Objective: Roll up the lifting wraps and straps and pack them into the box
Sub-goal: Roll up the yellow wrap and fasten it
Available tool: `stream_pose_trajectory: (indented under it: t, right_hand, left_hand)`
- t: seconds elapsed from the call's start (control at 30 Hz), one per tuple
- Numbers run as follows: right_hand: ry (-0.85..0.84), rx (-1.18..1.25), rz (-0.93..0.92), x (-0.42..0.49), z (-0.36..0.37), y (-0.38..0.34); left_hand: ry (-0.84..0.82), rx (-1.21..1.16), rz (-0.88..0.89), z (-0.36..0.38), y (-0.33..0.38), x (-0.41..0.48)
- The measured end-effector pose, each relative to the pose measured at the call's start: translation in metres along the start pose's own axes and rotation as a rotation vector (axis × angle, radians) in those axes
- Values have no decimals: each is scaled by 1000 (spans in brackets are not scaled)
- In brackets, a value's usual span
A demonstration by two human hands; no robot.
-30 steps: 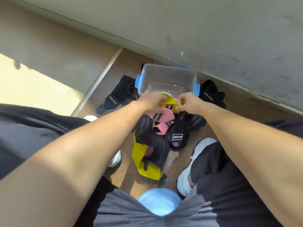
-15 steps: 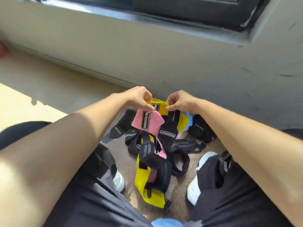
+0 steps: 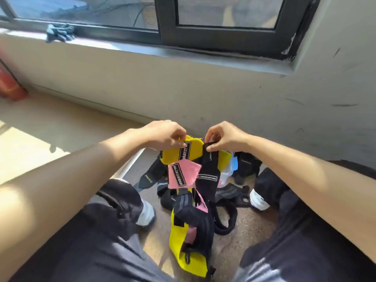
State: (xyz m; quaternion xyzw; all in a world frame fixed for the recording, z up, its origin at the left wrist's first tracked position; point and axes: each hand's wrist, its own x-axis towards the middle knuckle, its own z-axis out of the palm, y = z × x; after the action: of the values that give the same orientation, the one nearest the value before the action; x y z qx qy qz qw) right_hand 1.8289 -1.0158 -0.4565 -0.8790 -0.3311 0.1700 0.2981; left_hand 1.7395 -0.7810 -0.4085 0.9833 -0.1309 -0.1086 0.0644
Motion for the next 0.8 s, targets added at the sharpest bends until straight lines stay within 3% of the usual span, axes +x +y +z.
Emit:
stream_pose_trajectory:
  t: [0.2, 0.37, 0.63, 0.8]
  right_hand:
    - [49, 95, 79, 14, 10, 25]
    - [-7, 179, 29, 20, 20, 36]
    - [219, -59, -147, 27, 26, 76]
    - [172, -55, -174, 33, 28, 89]
  left_hand:
    - [-31, -216, -73, 34, -19, 39]
    - [-76, -359, 34, 62, -14, 74]
    - [-26, -729, 19, 98, -18, 116]
    - [-75, -883, -35, 108, -31, 127]
